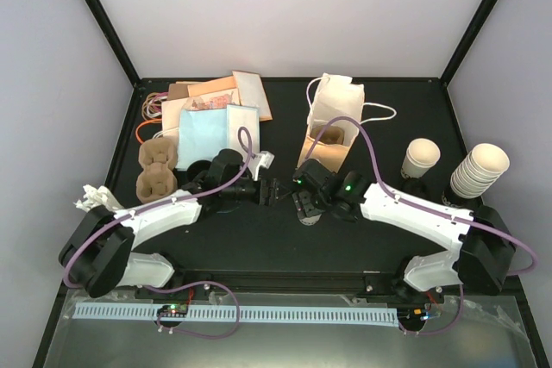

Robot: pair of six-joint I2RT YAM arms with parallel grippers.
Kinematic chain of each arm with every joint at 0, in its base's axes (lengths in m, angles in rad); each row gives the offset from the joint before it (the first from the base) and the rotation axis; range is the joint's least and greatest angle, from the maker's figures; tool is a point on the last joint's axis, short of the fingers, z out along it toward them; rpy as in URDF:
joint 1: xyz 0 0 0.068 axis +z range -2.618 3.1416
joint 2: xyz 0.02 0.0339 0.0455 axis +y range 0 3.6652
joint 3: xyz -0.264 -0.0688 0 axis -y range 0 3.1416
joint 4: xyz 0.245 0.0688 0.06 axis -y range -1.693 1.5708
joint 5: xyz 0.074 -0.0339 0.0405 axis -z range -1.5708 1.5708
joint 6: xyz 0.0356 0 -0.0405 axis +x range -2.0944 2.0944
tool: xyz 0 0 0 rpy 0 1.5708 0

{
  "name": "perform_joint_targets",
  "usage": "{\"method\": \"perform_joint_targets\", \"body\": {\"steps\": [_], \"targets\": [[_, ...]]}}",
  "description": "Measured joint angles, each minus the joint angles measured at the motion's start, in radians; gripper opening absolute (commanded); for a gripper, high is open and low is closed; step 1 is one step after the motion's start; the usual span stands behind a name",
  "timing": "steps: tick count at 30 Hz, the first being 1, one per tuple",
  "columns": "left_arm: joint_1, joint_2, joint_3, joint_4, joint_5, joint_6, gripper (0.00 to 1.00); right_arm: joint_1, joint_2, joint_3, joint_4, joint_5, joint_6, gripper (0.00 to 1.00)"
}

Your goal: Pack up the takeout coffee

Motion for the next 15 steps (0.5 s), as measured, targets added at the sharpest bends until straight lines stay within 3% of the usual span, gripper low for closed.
{"method": "perform_joint_targets", "body": {"steps": [15], "targets": [[0.000,0.058,0.001,0.023,0.004,-0.027,0.69,0.076,-0.040,-0.109,0.168,0.120,0.071,0.81]]}}
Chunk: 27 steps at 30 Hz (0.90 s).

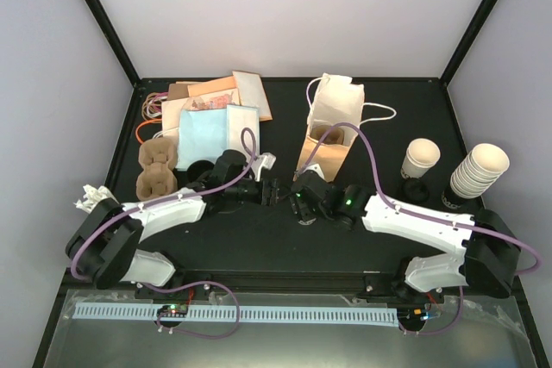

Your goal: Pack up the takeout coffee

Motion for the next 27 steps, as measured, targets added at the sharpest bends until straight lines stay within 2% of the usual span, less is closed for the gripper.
{"method": "perform_joint_targets", "body": {"steps": [7,18,20,24,27], "targets": [[-0.002,0.048,0.001,0.028,0.010,-0.017,0.59,0.030,-0.026,-0.053,0.074,0.039,0.024,0.81],[-0.004,0.092,0.011,0.077,0.055,-0.037,0.41,0.030,-0.053,-0.073,0.107,0.016,0.017,0.81],[-0.005,0.101,0.018,0.080,0.064,-0.039,0.40,0.030,-0.055,-0.074,0.109,0.006,0.012,0.80],[-0.007,0.108,0.021,0.080,0.070,-0.039,0.57,0.030,-0.055,-0.074,0.114,-0.015,-0.006,0.79],[-0.008,0.104,0.021,0.061,0.061,-0.032,0.60,0.034,-0.051,-0.066,0.115,-0.042,-0.020,0.79]]}}
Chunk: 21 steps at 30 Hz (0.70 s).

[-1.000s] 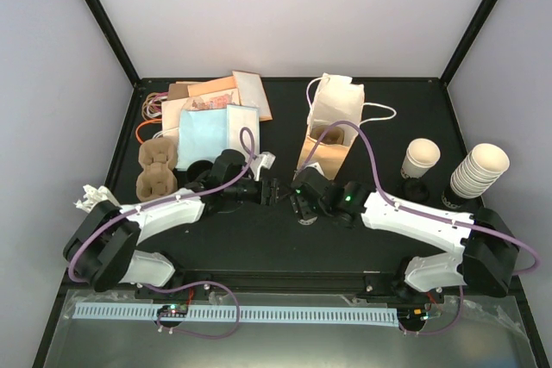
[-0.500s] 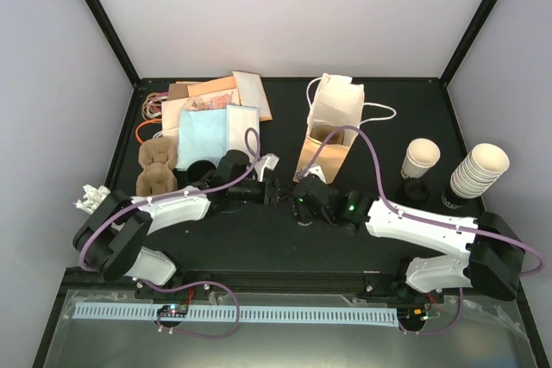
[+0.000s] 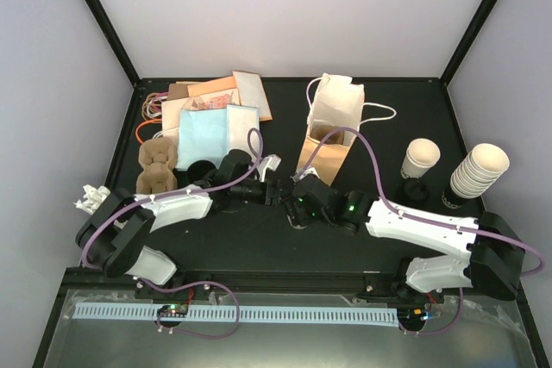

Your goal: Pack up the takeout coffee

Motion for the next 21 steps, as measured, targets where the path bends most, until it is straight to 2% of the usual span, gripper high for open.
{"method": "perform_joint_targets", "body": {"steps": [9,21], "targets": [[-0.007,-0.026,0.016,-0.093,-0.030,0.056,0.55,0.021,0.037,0.050,-0.046,-0.009,-0.009,0.80],[-0.061,-0.026,0.045,-0.128,-0.088,0.130,0.53,0.032,0.012,0.062,-0.125,-0.016,-0.013,0.91]]}}
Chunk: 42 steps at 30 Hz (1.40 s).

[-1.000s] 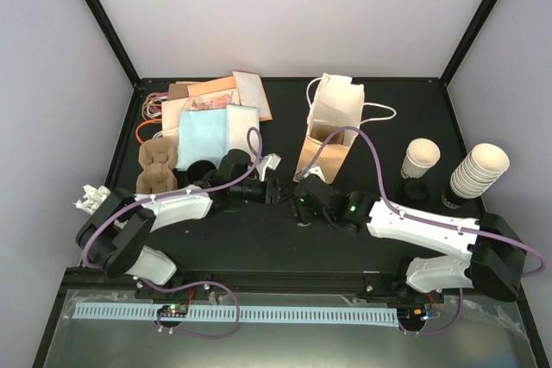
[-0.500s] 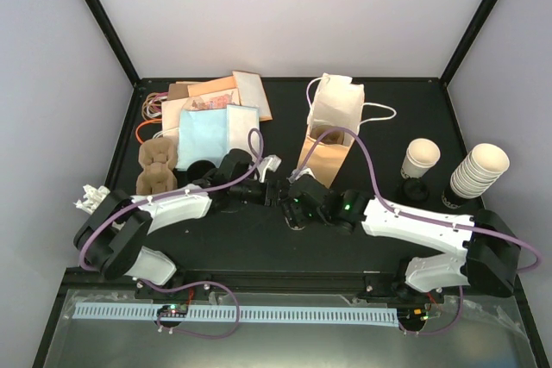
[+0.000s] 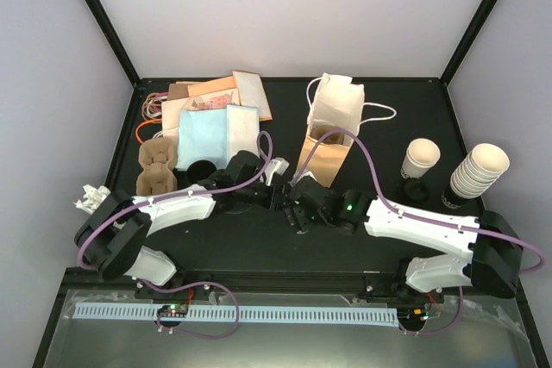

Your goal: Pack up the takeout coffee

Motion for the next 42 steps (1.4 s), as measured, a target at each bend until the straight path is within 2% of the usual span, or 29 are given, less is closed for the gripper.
{"method": "perform_joint_targets", "body": {"steps": [13,18,22,31,42], "targets": [[-0.011,0.004,0.016,-0.024,-0.026,0.029,0.53,0.002,-0.037,0.072,-0.161,0.029,0.020,1.00],[-0.012,0.014,0.025,-0.025,-0.026,0.029,0.52,0.000,-0.081,0.079,-0.216,0.053,0.055,0.94],[-0.013,0.015,0.029,-0.031,-0.026,0.029,0.52,-0.011,-0.151,0.053,-0.222,0.008,0.092,0.91],[-0.019,0.016,0.035,-0.042,-0.029,0.038,0.52,-0.080,-0.411,-0.180,-0.111,-0.214,0.227,0.78],[-0.021,0.011,0.037,-0.053,-0.041,0.055,0.52,-0.246,-0.455,-0.372,0.147,-0.473,0.337,0.64]]}}
